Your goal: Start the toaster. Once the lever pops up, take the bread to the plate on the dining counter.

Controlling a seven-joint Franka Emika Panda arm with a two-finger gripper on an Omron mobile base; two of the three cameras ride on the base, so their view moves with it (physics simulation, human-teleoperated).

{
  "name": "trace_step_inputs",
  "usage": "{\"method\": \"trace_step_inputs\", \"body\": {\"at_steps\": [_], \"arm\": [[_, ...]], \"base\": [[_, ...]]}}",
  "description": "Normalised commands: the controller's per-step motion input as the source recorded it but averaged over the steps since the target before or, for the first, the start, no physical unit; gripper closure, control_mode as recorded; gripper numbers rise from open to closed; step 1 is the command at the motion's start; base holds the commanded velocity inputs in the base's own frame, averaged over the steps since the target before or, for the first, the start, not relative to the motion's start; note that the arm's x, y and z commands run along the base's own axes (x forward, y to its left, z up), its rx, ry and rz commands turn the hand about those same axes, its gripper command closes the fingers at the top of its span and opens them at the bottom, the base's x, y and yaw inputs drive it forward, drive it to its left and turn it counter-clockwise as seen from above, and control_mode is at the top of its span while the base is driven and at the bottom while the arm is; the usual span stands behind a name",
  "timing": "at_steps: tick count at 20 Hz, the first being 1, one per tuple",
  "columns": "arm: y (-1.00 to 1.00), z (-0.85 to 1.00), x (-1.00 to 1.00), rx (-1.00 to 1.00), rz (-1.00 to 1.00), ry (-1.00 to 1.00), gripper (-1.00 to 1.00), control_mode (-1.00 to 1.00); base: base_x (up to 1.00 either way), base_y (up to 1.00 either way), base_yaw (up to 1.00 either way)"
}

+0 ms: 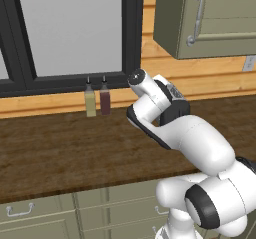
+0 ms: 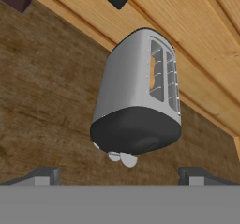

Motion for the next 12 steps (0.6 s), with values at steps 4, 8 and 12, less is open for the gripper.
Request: {"method": "trace_step_inputs", "body": {"at_steps": [4,8,12], "arm": [[0.00,0.00,0.00,0.00,0.00,0.00,-1.00,-1.00],[0.00,0.00,0.00,0.00,0.00,0.00,-1.00,-1.00],[0.00,0.00,0.00,0.00,0.00,0.00,-1.00,-1.00]], "base": [[0.00,0.00,0.00],[0.00,0.00,0.00],[0.00,0.00,0.00]]}}
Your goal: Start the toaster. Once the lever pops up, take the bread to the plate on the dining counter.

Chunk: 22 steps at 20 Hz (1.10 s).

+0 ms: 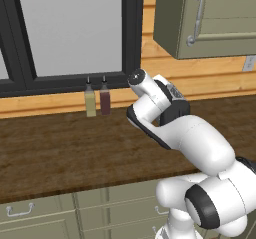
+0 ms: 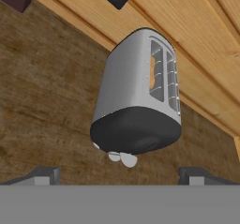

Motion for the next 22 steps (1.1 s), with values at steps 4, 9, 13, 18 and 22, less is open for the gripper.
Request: {"method": "trace_step_inputs", "body": {"at_steps": [4,9,13,18,22], "arm": [[0.00,0.00,0.00,0.00,0.00,0.00,-1.00,-1.00],[0.00,0.00,0.00,0.00,0.00,0.00,-1.00,-1.00],[0.00,0.00,0.00,0.00,0.00,0.00,-1.00,-1.00],[0.00,0.00,0.00,0.00,0.00,0.00,-1.00,-1.00],[0.00,0.00,0.00,0.00,0.00,0.00,-1.00,-1.00]], "base": [[0.00,0.00,0.00],[0.00,0.00,0.00],[0.00,0.00,0.00],[0.00,0.00,0.00],[0.00,0.00,0.00]]}}
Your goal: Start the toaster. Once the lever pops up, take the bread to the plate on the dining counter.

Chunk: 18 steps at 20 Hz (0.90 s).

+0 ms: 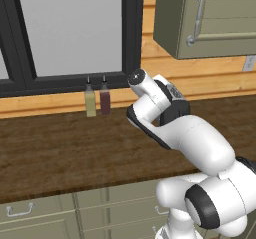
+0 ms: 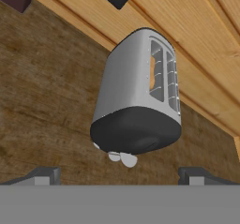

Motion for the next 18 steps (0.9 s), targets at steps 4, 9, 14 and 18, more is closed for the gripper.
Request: {"method": "trace_step_inputs", "body": {"at_steps": [4,9,14,18], "arm": [[0.00,0.00,0.00,0.00,0.00,0.00,-1.00,-1.00],[0.00,0.00,0.00,0.00,0.00,0.00,-1.00,-1.00],[0.00,0.00,0.00,0.00,0.00,0.00,-1.00,-1.00],[0.00,0.00,0.00,0.00,0.00,0.00,-1.00,-1.00]], "base": [[0.00,0.00,0.00],[0.00,0.00,0.00],[0.00,0.00,0.00],[0.00,0.00,0.00]]}}
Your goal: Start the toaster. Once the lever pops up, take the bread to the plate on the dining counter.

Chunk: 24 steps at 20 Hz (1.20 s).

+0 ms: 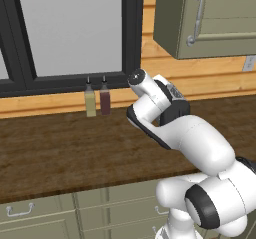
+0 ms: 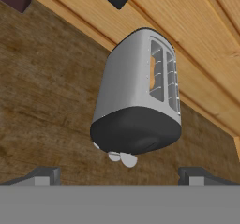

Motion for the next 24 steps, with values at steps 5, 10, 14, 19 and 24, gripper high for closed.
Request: {"method": "trace_step_inputs", "body": {"at_steps": [5,10,14,19,24], "arm": [[0.00,0.00,0.00,0.00,0.00,0.00,-1.00,-1.00],[0.00,0.00,0.00,0.00,0.00,0.00,-1.00,-1.00],[0.00,0.00,0.00,0.00,0.00,0.00,-1.00,-1.00],[0.00,0.00,0.00,0.00,0.00,0.00,-1.00,-1.00],[0.00,0.00,0.00,0.00,0.00,0.00,-1.00,-1.00]], "base": [[0.00,0.00,0.00],[0.00,0.00,0.00],[0.00,0.00,0.00],[0.00,0.00,0.00],[0.00,0.00,0.00]]}}
